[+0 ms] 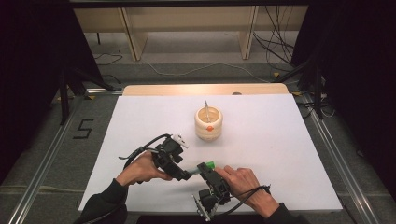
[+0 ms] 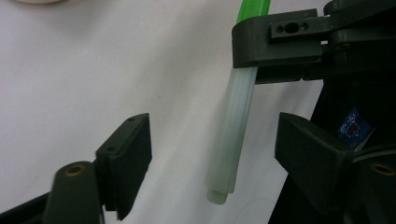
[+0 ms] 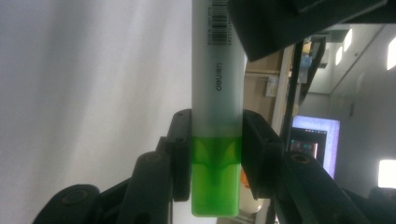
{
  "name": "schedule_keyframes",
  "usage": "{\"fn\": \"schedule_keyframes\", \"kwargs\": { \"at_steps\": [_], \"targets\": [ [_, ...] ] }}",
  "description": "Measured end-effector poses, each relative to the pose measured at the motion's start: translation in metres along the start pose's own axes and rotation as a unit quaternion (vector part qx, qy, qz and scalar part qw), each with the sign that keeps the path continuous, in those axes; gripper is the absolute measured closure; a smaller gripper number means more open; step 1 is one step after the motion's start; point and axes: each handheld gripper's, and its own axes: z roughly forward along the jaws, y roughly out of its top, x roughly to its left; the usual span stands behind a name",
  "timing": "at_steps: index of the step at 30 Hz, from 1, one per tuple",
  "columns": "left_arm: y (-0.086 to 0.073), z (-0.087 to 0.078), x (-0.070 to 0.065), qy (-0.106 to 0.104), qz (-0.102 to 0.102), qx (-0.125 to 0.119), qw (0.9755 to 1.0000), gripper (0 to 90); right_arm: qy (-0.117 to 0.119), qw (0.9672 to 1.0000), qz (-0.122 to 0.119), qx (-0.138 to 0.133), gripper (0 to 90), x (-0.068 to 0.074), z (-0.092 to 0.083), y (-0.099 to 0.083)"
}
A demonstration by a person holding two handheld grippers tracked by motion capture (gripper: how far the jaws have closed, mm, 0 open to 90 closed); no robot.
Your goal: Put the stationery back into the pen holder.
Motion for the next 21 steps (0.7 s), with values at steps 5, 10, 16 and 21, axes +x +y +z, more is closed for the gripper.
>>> {"fn": "schedule_keyframes", "kwargs": {
  "at_steps": [5, 10, 16, 21],
  "targets": [
    [0.003, 0.004, -0.001, -0.014, 0.003, 0.009, 0.9999, 34.1, -0.004, 1.0, -0.003, -0.003, 67.4, 0.001, 0.001, 0.001],
    [0.007, 0.008, -0.001, -0.023, 0.01, 0.021, 0.9995, 40.2, -0.003, 1.0, -0.003, -0.003, 67.4, 0.001, 0.0, 0.001],
    [0.01, 0.014, -0.001, -0.029, 0.022, 0.036, 0.9987, 46.2, -0.004, 0.9999, -0.01, -0.004, 67.4, 0.002, 0.0, 0.001],
    [0.012, 0.018, -0.002, -0.036, 0.033, 0.042, 0.9979, 51.6, -0.003, 0.9999, -0.012, -0.007, 67.4, 0.003, 0.0, 0.002]
  ]
}}
